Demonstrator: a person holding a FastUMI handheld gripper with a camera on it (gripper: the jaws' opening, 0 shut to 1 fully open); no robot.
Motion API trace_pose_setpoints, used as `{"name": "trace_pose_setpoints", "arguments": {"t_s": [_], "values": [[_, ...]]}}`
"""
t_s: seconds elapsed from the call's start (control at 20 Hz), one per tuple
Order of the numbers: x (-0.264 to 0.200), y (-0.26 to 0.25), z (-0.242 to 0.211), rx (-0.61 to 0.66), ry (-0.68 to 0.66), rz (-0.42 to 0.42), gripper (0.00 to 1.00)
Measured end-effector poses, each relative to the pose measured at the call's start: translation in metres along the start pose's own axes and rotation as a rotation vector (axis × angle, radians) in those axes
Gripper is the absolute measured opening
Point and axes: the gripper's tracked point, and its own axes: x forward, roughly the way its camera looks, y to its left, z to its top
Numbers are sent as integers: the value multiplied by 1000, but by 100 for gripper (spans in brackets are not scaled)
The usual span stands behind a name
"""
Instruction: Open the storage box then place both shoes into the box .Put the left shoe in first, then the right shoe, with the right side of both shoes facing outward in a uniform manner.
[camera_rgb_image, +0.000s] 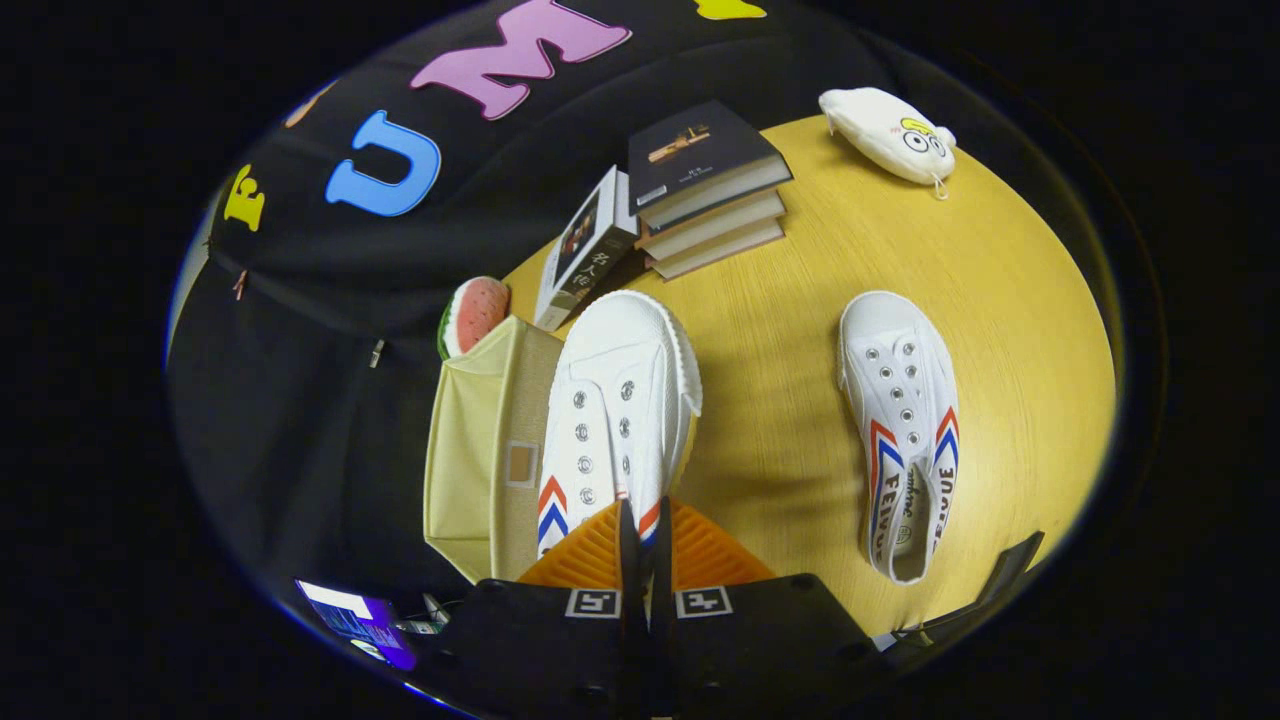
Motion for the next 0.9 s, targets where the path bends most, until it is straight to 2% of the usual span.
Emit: {"name": "trace_pose_setpoints", "arguments": {"t_s": [0.3, 0.5, 0.9], "values": [[-31, 54, 9, 53, -46, 116, 5], [-40, 82, 13, 15, -53, 154, 5], [-28, 153, 2, -32, -12, 243, 5]]}}
